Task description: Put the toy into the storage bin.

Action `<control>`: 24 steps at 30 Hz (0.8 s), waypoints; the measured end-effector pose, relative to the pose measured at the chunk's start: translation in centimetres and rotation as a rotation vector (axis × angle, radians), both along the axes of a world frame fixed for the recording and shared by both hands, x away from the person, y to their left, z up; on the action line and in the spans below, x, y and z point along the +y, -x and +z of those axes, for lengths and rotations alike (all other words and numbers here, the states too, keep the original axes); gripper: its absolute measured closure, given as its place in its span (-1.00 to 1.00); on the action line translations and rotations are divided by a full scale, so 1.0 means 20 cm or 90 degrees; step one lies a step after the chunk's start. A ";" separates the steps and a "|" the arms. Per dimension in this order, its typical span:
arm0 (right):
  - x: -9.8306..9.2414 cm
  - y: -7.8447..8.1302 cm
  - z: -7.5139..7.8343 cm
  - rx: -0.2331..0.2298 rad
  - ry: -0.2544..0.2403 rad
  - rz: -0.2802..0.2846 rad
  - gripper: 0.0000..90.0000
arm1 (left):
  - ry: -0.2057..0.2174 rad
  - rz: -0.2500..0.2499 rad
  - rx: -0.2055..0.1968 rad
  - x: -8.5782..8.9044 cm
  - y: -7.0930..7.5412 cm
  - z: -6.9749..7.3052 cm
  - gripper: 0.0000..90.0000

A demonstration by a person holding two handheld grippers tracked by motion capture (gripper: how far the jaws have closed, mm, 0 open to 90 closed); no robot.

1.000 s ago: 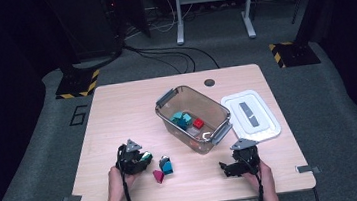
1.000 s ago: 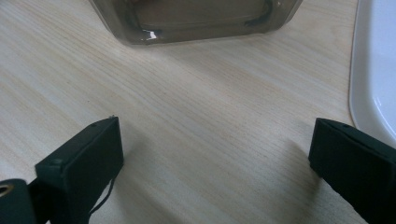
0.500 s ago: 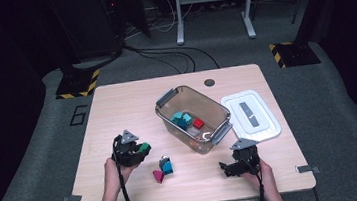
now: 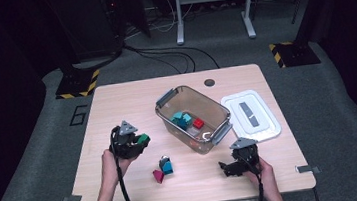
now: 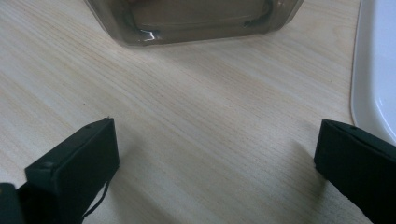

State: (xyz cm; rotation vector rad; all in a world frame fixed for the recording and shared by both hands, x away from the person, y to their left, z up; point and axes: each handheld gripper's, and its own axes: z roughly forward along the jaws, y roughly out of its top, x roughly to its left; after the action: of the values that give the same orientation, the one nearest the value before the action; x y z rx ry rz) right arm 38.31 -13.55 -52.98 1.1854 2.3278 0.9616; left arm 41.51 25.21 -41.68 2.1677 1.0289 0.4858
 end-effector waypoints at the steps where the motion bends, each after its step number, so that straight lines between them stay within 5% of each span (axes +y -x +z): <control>1: 0.00 0.00 0.00 0.000 0.000 0.000 -1.00 | -0.003 -0.004 0.002 0.00 0.00 0.01 0.46; 24: 0.00 0.00 0.00 0.001 -0.001 -0.001 -1.00 | -0.022 -0.019 -0.025 -0.10 -0.08 0.20 0.46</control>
State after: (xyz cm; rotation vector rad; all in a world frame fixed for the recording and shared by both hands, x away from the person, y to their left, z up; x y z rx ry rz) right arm 38.30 -13.54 -52.97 1.1887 2.3282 0.9624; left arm 43.03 23.26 -37.61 2.1923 0.9729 0.5337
